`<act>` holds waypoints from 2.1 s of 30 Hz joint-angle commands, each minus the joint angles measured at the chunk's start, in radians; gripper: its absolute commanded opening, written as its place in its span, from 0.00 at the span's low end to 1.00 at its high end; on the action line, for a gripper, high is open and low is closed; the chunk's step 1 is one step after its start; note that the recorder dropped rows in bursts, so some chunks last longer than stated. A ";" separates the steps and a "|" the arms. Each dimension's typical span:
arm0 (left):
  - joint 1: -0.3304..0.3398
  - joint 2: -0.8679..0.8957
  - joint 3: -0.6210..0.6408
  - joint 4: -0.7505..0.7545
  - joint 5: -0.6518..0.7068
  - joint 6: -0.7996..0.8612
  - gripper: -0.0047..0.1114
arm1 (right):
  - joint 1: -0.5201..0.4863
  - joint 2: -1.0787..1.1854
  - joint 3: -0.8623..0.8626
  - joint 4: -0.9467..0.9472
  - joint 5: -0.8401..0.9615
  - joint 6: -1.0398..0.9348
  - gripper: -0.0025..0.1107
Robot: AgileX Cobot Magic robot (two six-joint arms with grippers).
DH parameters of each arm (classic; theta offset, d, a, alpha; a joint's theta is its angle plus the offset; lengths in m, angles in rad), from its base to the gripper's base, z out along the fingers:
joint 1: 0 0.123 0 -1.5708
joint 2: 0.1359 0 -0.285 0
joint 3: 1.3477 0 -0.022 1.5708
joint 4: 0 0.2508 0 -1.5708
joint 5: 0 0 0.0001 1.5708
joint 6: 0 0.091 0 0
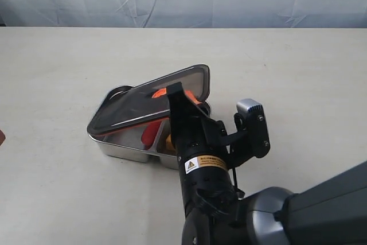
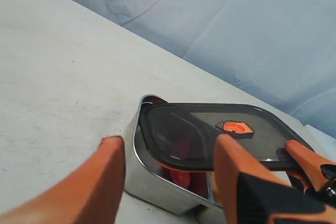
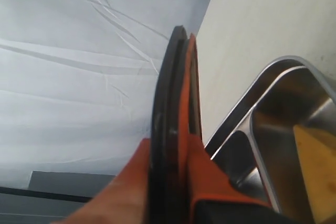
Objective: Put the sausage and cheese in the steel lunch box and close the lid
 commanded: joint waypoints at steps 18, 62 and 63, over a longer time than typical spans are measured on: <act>-0.004 0.002 0.002 0.000 0.004 0.003 0.47 | -0.015 -0.063 -0.031 -0.078 -0.007 -0.140 0.01; -0.004 0.002 0.002 0.067 -0.029 0.005 0.47 | 0.009 0.007 -0.036 0.163 0.160 -0.394 0.01; -0.004 0.002 0.002 0.067 -0.029 0.005 0.47 | 0.009 0.007 -0.036 0.163 0.160 -0.397 0.01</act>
